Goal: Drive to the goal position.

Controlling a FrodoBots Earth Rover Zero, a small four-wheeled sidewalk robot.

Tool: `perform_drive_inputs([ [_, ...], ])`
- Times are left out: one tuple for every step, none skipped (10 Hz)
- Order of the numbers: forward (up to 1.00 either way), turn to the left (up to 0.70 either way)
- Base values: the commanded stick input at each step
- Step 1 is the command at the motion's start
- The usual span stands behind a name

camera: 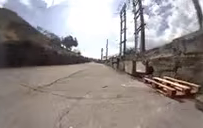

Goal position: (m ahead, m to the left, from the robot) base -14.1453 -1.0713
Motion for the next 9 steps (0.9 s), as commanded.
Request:
perform_drive_inputs([
  [0.70,0.00],
  [0.70,0.00],
  [0.70,0.00],
  [0.70,0.00],
  [0.70,0.00],
  [0.70,0.00],
  [0.70,0.00],
  [0.70,0.00],
  [0.70,0.00],
])
